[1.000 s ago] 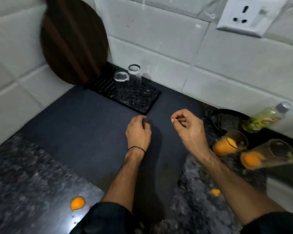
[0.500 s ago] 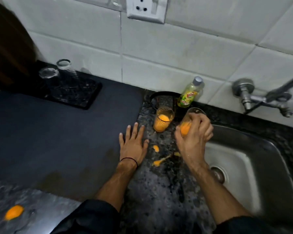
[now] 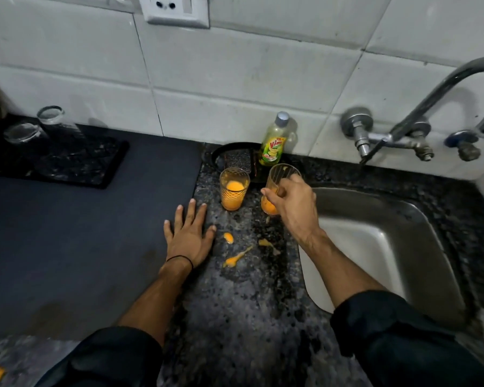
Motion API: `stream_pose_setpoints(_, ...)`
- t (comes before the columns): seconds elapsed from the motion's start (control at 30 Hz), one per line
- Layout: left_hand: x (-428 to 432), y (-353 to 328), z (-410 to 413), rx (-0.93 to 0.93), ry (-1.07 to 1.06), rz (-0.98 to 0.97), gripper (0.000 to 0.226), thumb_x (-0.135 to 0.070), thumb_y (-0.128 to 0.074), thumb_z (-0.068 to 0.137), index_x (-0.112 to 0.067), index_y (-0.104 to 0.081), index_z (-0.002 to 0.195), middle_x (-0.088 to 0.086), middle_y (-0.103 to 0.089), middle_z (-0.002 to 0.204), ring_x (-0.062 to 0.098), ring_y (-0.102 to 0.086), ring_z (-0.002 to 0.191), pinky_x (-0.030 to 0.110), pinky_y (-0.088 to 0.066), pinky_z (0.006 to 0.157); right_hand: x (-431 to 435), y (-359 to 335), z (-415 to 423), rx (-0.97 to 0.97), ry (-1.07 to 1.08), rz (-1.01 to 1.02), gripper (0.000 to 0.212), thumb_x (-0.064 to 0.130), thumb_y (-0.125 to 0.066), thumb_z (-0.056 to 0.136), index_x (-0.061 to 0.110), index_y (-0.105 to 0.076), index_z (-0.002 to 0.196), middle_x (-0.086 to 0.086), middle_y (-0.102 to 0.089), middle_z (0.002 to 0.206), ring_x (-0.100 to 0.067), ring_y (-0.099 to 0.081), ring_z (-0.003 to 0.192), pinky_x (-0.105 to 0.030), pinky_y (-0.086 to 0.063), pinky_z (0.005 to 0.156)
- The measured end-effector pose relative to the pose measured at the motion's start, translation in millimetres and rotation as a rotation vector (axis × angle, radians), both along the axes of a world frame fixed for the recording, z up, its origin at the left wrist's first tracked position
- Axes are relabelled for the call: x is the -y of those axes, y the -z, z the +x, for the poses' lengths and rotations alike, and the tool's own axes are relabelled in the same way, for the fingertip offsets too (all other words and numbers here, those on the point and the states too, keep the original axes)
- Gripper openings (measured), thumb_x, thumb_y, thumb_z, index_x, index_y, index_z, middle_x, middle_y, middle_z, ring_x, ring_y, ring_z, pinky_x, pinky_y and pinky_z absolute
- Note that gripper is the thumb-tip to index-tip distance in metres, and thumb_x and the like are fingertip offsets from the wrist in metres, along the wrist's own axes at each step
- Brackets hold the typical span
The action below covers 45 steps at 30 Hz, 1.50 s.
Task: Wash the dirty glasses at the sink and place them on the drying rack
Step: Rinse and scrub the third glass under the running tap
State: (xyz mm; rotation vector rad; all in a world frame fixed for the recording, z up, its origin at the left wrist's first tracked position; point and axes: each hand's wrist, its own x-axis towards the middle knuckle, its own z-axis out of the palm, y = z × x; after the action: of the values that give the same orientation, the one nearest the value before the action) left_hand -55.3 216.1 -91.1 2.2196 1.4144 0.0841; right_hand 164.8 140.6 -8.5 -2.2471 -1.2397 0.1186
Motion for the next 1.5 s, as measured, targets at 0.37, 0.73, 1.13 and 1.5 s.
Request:
stream_pose_setpoints(0.37,42.3,-61.6,45.9,0.622,-0.164,0.271,0.02,-0.006,-0.056,0.094,-0.009,-0.067,0.111,0.004,-0.058,0.115,0.021,-0.057,0.102,0.03,-0.045,0.089,59.0,-20.7,61.3,-0.04,-0.019,0.165,0.047,0.041,-0.078,0.083,0.011,-0.052,0.059,0.002,-0.044,0.065,-0.019,-0.048,0.06,-0.03,-0.033,0.055)
stream_pose_setpoints(0.73,126.3,-129.5,221.1,0.744,-0.019,0.27,0.019,-0.014,-0.059,0.094,-0.011,-0.069,0.111,0.003,-0.069,0.099,0.014,-0.062,0.086,0.032,-0.054,0.084,156.1,-50.6,173.1,0.018,-0.214,0.171,0.039,0.045,-0.078,0.08,0.017,-0.059,0.061,0.006,-0.048,0.067,-0.011,-0.048,0.059,-0.025,-0.036,0.054)
stream_pose_setpoints(1.13,106.5,-159.1,347.4,0.359,-0.136,0.075,0.042,-0.042,-0.051,0.1,-0.001,-0.063,0.104,0.021,-0.067,0.107,0.038,-0.062,0.097,0.036,-0.042,0.071,179.6,-70.0,216.7,0.087,-0.291,0.135,0.037,0.046,-0.071,0.086,0.01,-0.07,0.077,0.002,-0.056,0.079,-0.014,-0.054,0.068,-0.027,-0.043,0.059)
stream_pose_setpoints(1.5,102.2,-152.3,358.1,0.449,-0.167,0.124,0.042,-0.032,-0.047,0.103,0.001,-0.067,0.089,0.024,-0.067,0.088,0.042,-0.062,0.082,0.041,-0.044,0.065,171.9,-71.7,229.4,0.055,-0.286,0.08,0.038,0.048,-0.073,0.085,0.016,-0.061,0.07,0.005,-0.048,0.074,-0.011,-0.047,0.064,-0.022,-0.028,0.053)
